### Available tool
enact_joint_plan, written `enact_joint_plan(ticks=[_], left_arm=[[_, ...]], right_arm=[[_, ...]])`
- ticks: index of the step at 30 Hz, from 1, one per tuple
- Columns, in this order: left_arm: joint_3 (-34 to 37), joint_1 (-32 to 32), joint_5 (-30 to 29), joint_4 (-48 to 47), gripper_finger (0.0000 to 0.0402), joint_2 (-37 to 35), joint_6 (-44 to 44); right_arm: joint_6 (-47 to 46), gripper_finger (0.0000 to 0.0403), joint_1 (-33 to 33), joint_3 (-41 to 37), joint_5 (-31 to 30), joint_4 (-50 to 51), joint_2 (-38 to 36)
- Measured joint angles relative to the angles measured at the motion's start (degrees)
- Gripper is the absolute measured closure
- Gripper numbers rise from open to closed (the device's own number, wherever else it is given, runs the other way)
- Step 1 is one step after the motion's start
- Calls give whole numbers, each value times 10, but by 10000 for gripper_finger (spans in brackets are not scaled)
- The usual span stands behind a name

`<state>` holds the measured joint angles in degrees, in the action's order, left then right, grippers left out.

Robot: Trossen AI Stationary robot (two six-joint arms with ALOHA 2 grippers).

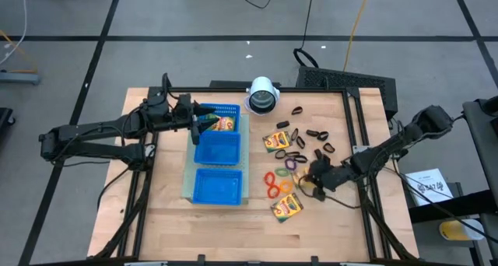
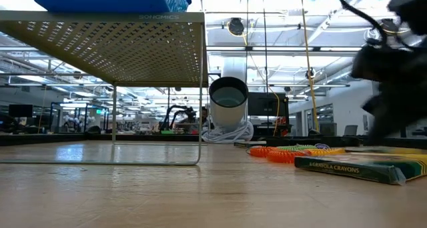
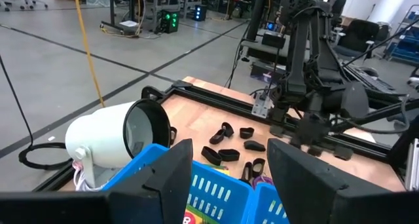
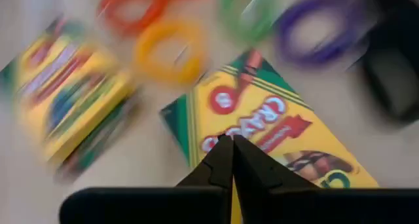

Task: Pick & Place Office Desk Supplies
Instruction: Put the crayon box into the top blue bin on the shelf

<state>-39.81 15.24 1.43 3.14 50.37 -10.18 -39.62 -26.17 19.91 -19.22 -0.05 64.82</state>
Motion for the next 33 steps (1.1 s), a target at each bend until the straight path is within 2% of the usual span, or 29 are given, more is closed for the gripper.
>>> enact_joint_plan(ticks=[3,9,15,18,21,29,33], left_arm=[[0,0,0,0,195,0,6],[0,0,0,0,194,0,11],[0,0,0,0,194,0,11],[0,0,0,-1,194,0,11],[0,0,0,-1,194,0,14],[0,0,0,-1,194,0,22],[0,0,0,-1,195,0,22]], right_arm=[[20,397,32,2,-2,-20,-18],[-72,368,94,2,9,46,-106],[-139,283,151,2,88,182,-203],[-185,239,172,2,137,250,-219],[-208,215,184,2,166,288,-216],[-212,223,187,2,164,291,-178],[-208,233,187,-14,164,226,-147]])
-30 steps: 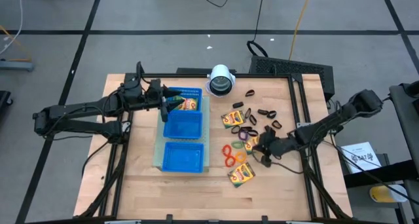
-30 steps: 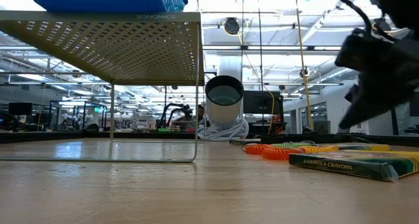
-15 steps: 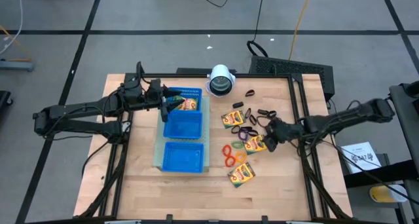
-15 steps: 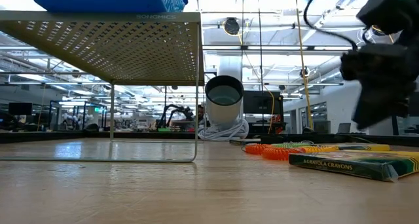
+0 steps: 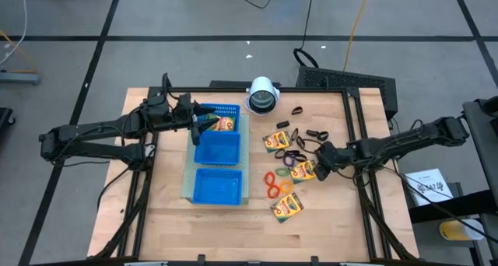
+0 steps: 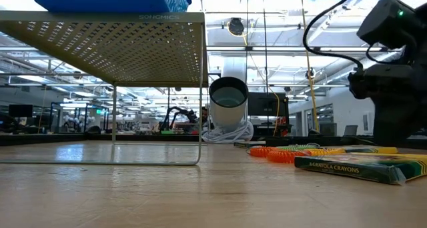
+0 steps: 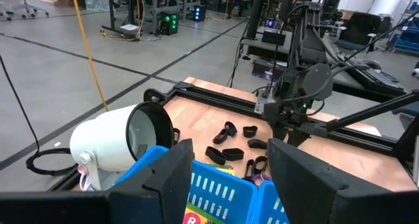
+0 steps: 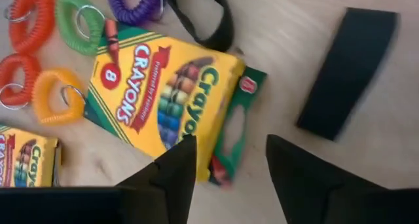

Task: Pick & Place Office Desk Supplies
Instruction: Put the crayon box into the top blue bin on the shelf

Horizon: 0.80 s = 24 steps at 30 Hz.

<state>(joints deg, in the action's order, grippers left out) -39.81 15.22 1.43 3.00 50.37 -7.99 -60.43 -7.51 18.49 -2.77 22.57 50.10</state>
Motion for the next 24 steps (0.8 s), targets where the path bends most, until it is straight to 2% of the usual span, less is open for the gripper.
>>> enact_joint_plan(ticks=[4,10,21,24], left_arm=[[0,0,0,0,195,0,0],[0,0,0,0,195,0,1],[0,0,0,-3,195,0,2],[0,0,0,-3,195,0,2]], right_arm=[[0,241,1,-30,15,-89,18],[-3,267,1,-53,15,-123,9],[31,385,0,-73,15,-156,-2],[54,397,0,-73,16,-184,-2]])
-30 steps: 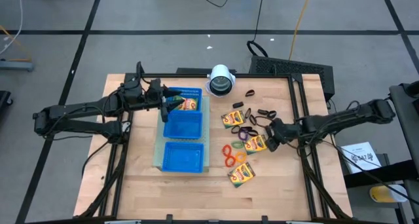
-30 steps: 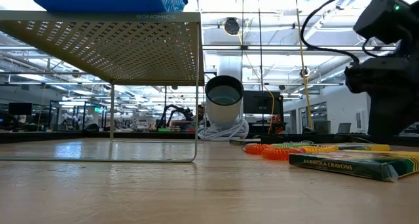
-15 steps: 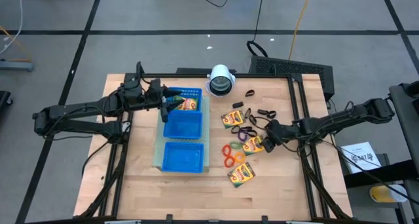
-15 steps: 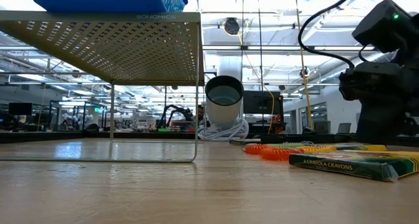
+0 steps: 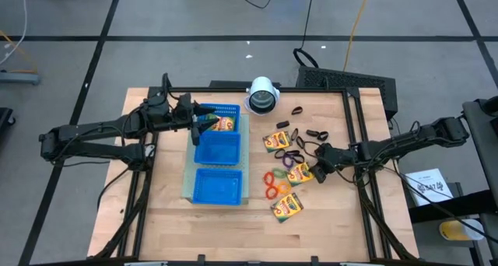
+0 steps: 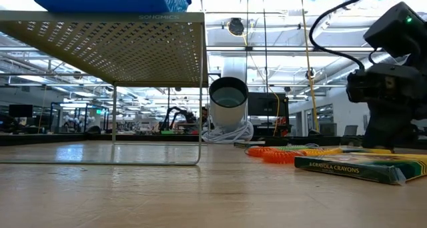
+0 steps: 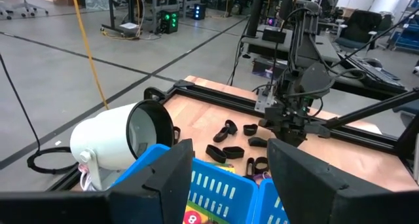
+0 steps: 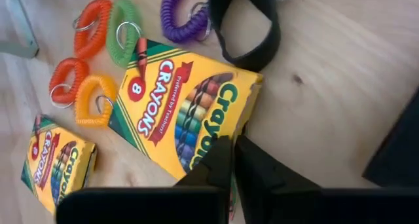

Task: Pick & Place Office Desk Supplies
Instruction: Put the crayon box into the top blue bin on the shelf

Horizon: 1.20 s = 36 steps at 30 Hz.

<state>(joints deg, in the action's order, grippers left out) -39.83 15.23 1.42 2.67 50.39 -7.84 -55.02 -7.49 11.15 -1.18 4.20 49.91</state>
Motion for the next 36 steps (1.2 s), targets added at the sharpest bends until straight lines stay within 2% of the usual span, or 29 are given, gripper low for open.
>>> enact_joint_plan(ticks=[14,18,20,23,28,31,36], left_arm=[[0,0,-3,12,194,0,-9],[0,0,-17,55,195,5,-54],[-1,0,1,78,195,16,-56],[-18,0,34,77,195,38,-59],[-84,-16,68,48,195,111,-32],[-135,-28,100,42,195,157,-8],[-216,-50,172,11,195,232,19]], right_arm=[[140,402,0,-1,-18,-252,-61],[192,402,0,0,-18,-333,-70],[224,402,0,7,-18,-353,-70],[262,402,0,39,-17,-337,-70],[320,402,0,117,-14,-241,-67],[352,402,0,157,0,-205,-65],[399,403,0,211,46,-201,-55]])
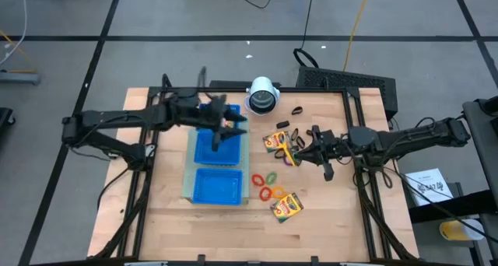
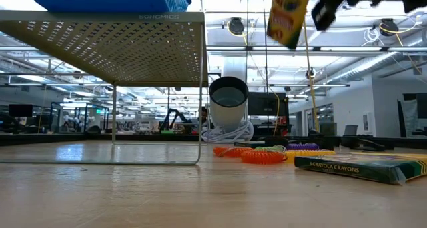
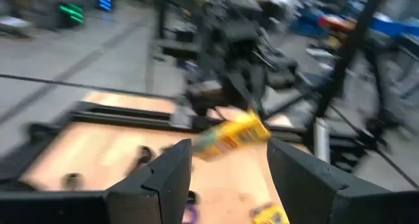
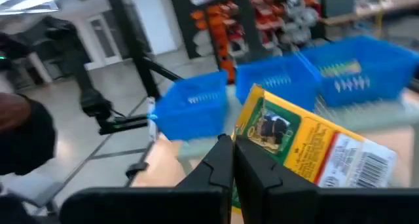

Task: Pick & Place Office Desk Supplies
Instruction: Put the crayon box into the top blue bin on the shelf

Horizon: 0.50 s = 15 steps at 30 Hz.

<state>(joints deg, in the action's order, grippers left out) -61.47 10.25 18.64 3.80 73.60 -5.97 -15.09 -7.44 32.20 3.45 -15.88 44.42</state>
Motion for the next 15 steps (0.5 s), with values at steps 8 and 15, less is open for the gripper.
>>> enact_joint_plan(ticks=[8,15], left_arm=[[-84,-35,15,-36,195,98,85],[-93,-47,24,12,195,127,98]], right_arm=[[48,403,0,71,52,20,38],[61,403,4,102,74,27,81]])
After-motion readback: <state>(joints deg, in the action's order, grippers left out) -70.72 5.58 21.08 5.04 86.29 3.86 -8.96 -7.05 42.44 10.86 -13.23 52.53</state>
